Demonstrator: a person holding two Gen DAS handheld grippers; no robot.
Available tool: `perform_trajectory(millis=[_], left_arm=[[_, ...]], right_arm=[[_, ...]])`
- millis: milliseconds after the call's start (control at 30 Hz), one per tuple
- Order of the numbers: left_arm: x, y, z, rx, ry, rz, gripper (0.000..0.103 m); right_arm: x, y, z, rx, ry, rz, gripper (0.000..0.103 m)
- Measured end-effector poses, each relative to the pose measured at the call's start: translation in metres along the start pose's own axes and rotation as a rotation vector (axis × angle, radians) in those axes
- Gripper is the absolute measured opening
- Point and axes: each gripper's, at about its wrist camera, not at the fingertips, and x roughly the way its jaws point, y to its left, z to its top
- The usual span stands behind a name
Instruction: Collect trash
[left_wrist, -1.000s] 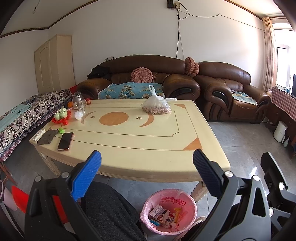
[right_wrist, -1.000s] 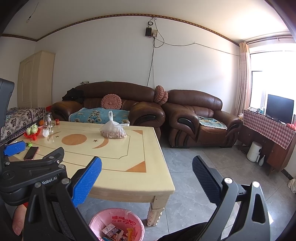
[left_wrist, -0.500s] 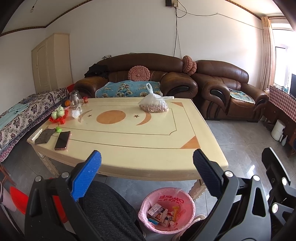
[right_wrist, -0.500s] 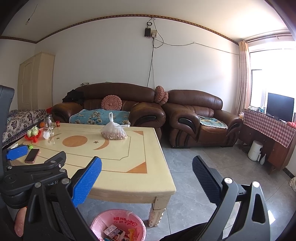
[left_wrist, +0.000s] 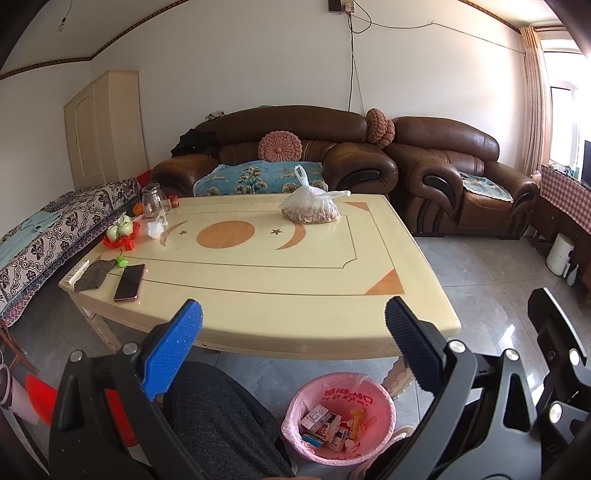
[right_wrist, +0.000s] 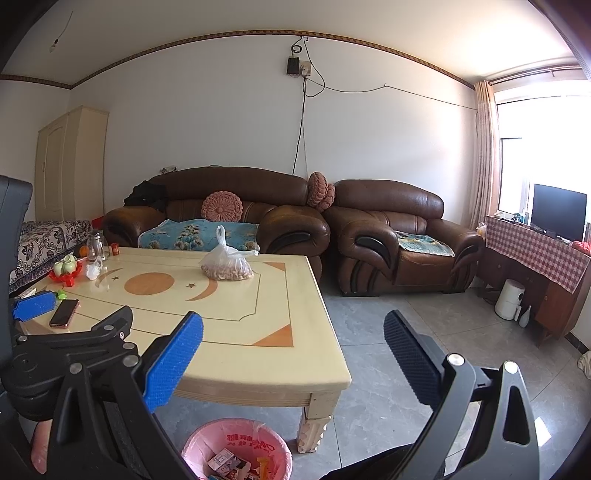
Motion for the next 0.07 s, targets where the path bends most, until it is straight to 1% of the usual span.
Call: perform_trajectory(millis=[67], left_arm=[[0.0008, 0.0005, 0.0005, 0.000, 0.004, -0.003, 0.097]], right_arm=[[-0.0003, -0.0002, -0.0001, 0.000, 0.000, 0.000, 0.096]])
